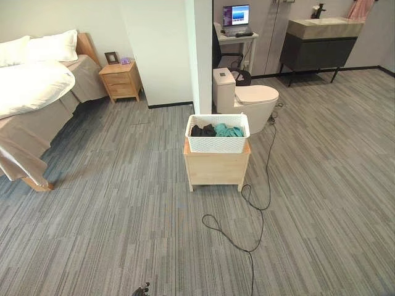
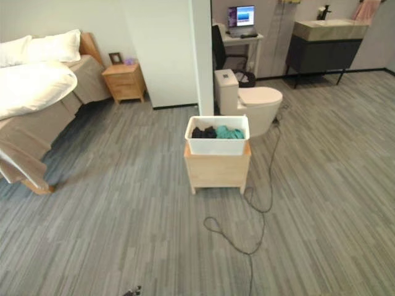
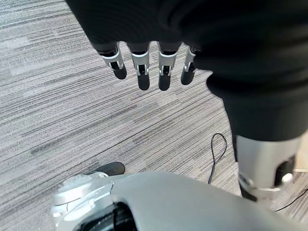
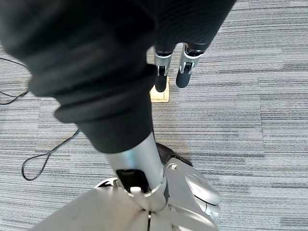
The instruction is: Grab the laundry basket,head to the washer,open it,put in the laundry and shut it.
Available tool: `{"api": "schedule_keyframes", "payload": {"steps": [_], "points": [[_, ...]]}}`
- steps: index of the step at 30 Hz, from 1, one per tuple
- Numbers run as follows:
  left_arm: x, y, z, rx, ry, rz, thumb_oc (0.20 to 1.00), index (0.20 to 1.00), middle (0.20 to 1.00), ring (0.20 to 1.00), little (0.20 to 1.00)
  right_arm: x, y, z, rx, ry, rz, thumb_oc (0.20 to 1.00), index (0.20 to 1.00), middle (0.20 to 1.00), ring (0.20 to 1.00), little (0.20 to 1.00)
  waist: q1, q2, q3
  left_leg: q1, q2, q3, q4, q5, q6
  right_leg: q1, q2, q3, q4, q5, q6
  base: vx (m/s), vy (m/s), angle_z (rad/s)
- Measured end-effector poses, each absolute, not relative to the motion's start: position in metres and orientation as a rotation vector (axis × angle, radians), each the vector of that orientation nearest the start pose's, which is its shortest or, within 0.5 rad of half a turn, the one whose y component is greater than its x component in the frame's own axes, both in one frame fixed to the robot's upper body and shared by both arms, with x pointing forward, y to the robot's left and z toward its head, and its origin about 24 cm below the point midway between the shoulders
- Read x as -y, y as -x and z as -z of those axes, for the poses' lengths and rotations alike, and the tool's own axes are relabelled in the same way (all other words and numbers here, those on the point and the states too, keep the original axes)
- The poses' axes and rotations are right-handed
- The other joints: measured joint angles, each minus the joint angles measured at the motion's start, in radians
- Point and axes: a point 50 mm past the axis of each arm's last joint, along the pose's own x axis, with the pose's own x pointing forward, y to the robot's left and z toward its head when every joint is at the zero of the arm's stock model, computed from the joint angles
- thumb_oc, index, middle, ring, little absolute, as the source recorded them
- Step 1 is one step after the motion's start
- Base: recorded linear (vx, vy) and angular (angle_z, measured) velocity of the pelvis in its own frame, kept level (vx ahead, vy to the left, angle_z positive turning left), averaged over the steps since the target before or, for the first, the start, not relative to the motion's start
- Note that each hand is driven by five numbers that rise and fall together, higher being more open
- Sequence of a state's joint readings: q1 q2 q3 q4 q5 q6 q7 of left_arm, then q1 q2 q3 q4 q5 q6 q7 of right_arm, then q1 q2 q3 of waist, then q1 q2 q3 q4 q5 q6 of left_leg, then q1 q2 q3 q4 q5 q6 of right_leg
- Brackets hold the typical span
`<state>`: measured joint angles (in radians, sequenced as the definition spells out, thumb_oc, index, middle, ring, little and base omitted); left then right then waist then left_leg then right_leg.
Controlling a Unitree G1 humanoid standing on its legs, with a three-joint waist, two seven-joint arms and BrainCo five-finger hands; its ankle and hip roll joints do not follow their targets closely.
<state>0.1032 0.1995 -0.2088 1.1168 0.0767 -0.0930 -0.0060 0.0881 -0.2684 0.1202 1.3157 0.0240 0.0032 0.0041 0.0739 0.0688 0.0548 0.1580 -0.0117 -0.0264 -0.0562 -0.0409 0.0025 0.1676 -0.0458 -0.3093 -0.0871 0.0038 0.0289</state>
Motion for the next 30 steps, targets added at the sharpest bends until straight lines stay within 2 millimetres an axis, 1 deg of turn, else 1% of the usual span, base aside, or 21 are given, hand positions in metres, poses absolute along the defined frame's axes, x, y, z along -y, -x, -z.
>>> {"api": "schedule_keyframes", "payload": {"steps": [9, 11, 14, 22, 24, 30], "points": [[-0.204, -0.076, 0.164, -1.143, -0.292, 0.126, 1.000, 1.000, 1.000, 1.000, 1.000, 0.252, -0.031, 0.167, -1.413, 0.273, 0.096, 1.000, 1.000, 1.000, 1.000, 1.000, -0.002, 0.000, 0.000, 0.004, 0.000, -0.003, 0.000, 0.000, 0.000, 0.005, 0.000, -0.001, 0.000, 0.000, 0.000, 0.00, 0.000, 0.00], [-0.204, -0.077, 0.164, -1.139, -0.289, 0.125, 1.000, 1.000, 1.000, 1.000, 1.000, 0.252, -0.027, 0.167, -1.424, 0.271, 0.101, 1.000, 1.000, 1.000, 1.000, 1.000, -0.002, 0.000, -0.001, 0.005, 0.000, -0.006, 0.000, 0.001, -0.001, 0.008, 0.000, -0.002, 0.000, 0.000, 0.000, 0.01, -0.004, 0.04], [-0.204, -0.077, 0.164, -1.138, -0.288, 0.124, 1.000, 1.000, 1.000, 1.000, 1.000, 0.254, -0.027, 0.166, -1.422, 0.269, 0.108, 1.000, 1.000, 1.000, 1.000, 1.000, -0.004, 0.001, -0.001, 0.005, -0.001, -0.011, 0.000, 0.002, -0.003, 0.008, 0.000, -0.004, 0.000, 0.000, 0.000, 0.00, -0.013, 0.04], [-0.204, -0.071, 0.165, -1.152, -0.265, 0.108, 1.000, 1.000, 1.000, 1.000, 1.000, 0.264, -0.021, 0.164, -1.433, 0.258, 0.163, 1.000, 1.000, 1.000, 1.000, 1.000, -0.008, 0.011, -0.007, 0.004, 0.000, -0.014, 0.000, 0.003, -0.005, 0.008, 0.001, -0.005, 0.000, -0.001, -0.001, 0.00, -0.009, 0.00], [-0.204, -0.071, 0.165, -1.152, -0.257, 0.104, 1.000, 1.000, 1.000, 1.000, 1.000, 0.266, -0.016, 0.164, -1.450, 0.262, 0.169, 1.000, 1.000, 1.000, 1.000, 1.000, -0.008, 0.012, -0.008, 0.004, 0.001, -0.014, 0.000, 0.004, -0.006, 0.008, 0.002, -0.005, 0.000, -0.002, -0.003, 0.00, -0.046, 0.00], [-0.203, -0.071, 0.165, -1.157, -0.239, 0.120, 1.000, 1.000, 1.000, 1.000, 1.000, 0.268, -0.014, 0.163, -1.455, 0.253, 0.182, 1.000, 1.000, 1.000, 1.000, 1.000, -0.012, 0.018, -0.008, 0.000, 0.006, -0.014, 0.000, 0.005, -0.007, 0.005, 0.008, -0.004, -0.003, -0.004, -0.007, 0.02, -0.081, 0.00]]}}
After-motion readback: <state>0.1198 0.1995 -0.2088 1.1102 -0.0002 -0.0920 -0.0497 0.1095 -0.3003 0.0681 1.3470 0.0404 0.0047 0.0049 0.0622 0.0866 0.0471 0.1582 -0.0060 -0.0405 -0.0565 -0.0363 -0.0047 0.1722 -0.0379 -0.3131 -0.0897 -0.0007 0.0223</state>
